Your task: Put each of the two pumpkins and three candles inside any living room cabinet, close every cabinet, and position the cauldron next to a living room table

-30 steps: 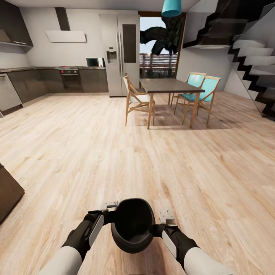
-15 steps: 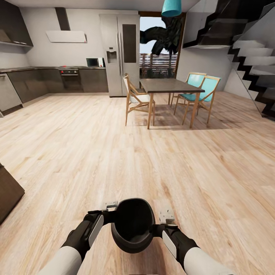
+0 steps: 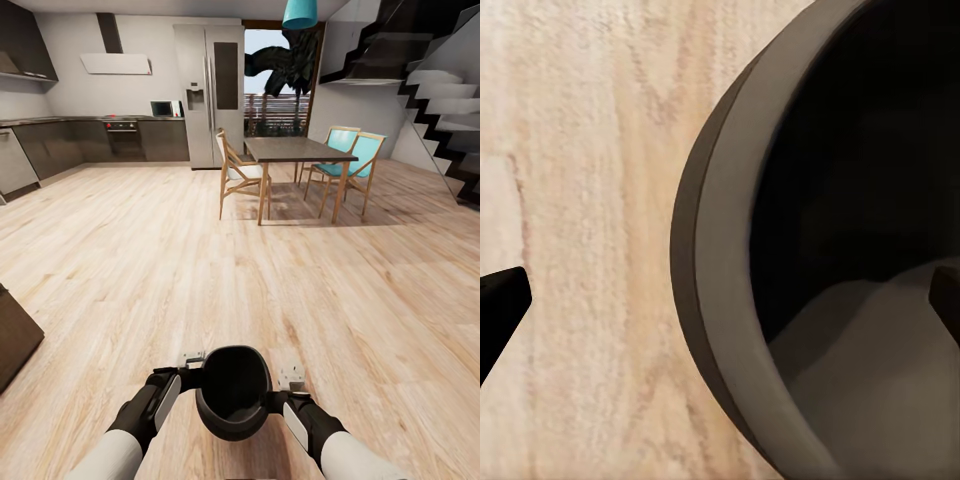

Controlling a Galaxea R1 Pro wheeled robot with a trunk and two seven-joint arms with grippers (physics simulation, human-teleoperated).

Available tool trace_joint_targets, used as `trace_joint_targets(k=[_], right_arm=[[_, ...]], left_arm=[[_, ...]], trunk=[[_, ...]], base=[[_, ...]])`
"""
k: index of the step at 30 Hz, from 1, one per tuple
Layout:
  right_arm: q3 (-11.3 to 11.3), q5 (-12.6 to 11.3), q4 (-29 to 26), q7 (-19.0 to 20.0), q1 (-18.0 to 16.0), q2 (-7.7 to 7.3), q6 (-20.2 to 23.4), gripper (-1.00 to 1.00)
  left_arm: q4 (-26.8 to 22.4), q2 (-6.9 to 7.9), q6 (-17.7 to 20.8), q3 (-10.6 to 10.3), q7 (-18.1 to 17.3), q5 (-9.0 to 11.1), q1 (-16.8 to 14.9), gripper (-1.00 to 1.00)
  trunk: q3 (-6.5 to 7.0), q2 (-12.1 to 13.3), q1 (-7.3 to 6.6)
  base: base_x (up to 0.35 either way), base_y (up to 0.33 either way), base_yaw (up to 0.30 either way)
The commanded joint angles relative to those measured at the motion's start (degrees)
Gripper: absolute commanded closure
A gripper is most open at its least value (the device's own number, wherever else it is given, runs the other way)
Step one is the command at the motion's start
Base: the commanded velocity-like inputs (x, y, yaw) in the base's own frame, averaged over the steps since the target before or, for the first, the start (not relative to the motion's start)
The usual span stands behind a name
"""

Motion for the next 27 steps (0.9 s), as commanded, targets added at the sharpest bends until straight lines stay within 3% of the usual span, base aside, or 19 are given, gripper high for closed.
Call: trace_joint_targets(k=[1, 14, 27], right_arm=[[0.4, -0.5, -0.1, -0.5, 0.0, 0.00, 0.3, -1.00], [0.4, -0.5, -0.1, -0.5, 0.0, 0.00, 0.3, -1.00], [0.4, -0.5, -0.1, -0.5, 0.0, 0.00, 0.3, -1.00]], left_arm=[[-0.1, 0.03, 0.3, -0.1, 0.3, 0.6, 0.0, -1.00], [-0.1, 0.03, 0.2, -0.1, 0.3, 0.6, 0.0, -1.00], [0.0, 0.03, 0.2, -0.2, 0.3, 0.6, 0.0, -1.00]], trunk=[[-0.05, 0.0, -0.01], [-0.05, 0.0, -0.01], [-0.05, 0.0, -0.01]], base=[[0.000, 0.000, 0.000], [0.084, 0.018, 0.000], [-0.049, 0.023, 0.000]])
